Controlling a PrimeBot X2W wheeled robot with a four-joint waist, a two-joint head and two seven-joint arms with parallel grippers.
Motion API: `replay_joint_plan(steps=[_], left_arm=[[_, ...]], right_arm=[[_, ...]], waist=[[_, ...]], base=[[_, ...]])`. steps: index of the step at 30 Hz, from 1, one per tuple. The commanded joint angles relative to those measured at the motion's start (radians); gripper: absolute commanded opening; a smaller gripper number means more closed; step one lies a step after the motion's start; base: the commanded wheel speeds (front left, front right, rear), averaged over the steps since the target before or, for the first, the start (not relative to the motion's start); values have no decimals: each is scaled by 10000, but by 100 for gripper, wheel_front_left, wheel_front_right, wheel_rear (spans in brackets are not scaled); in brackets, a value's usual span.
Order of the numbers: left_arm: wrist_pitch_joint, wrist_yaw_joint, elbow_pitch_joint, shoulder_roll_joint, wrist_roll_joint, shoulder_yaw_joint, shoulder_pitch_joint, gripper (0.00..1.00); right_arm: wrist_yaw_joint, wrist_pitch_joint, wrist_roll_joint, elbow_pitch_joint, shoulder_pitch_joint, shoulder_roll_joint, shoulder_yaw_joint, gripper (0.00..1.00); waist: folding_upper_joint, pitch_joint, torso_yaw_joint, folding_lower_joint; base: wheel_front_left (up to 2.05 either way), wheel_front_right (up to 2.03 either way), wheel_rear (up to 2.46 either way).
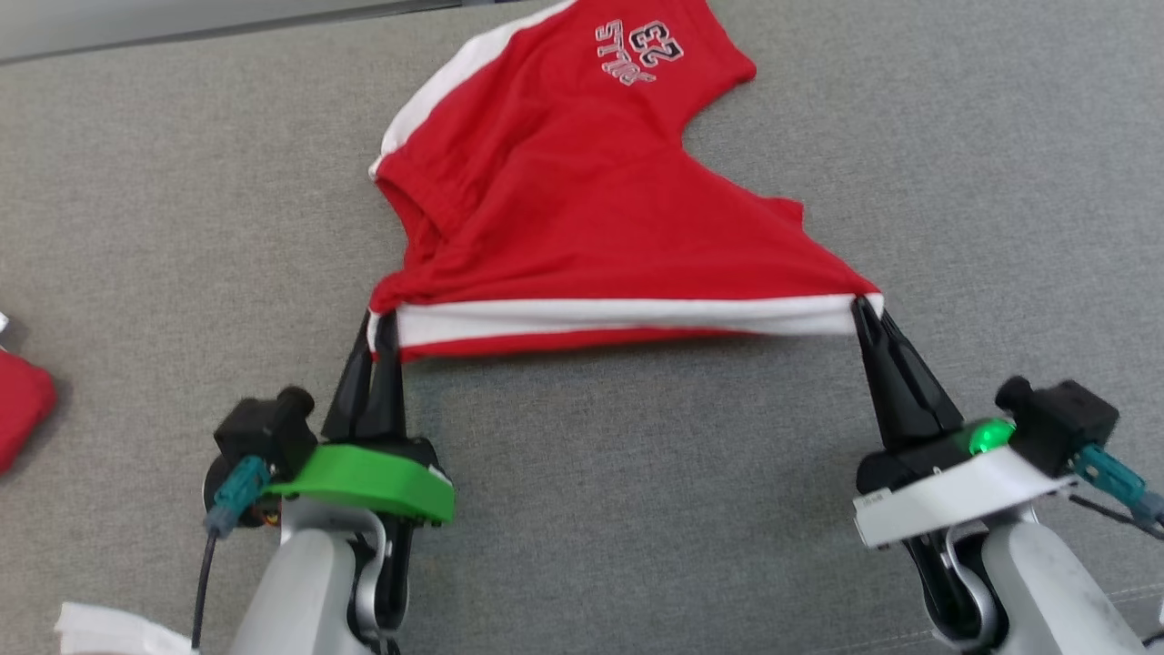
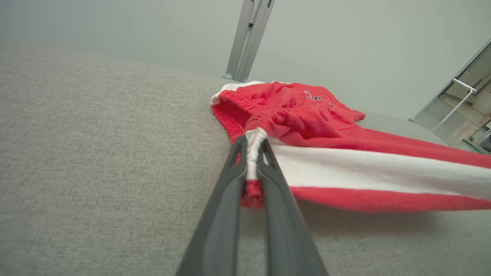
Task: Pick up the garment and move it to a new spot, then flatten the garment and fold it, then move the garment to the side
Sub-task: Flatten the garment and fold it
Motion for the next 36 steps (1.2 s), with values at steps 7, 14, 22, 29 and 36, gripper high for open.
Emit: replay_joint_plan(steps=[7,14,22,29,36], left_arm=[[836,725,-2861,257,88,-228,2282,0],[1950,944,-4371,442,-56,-511,2842,0],[3093,365,-3579,473,-774,-619,1214,0],[3393,140,-2439,283,-1092,-600,-963,0],[3205,-100,-1250,132,-1298,-885,-2752,0]], right_arm=[[-14,56,-493,-1940,2182,7,-748,0],[-14,674,-740,-2901,2606,24,-1217,0],[-14,858,-578,-2315,1128,-254,-1850,0],[-14,904,-45,-797,-1576,-1022,-1421,0],[-14,1014,791,1526,-4708,-2020,-324,0]], waist=[[0,-720,101,0],[0,-777,176,0],[0,149,589,0],[0,1598,962,0],[0,2383,1546,0]], base=[[0,0,0],[0,0,0],[0,0,0],[0,0,0],[0,0,0]])
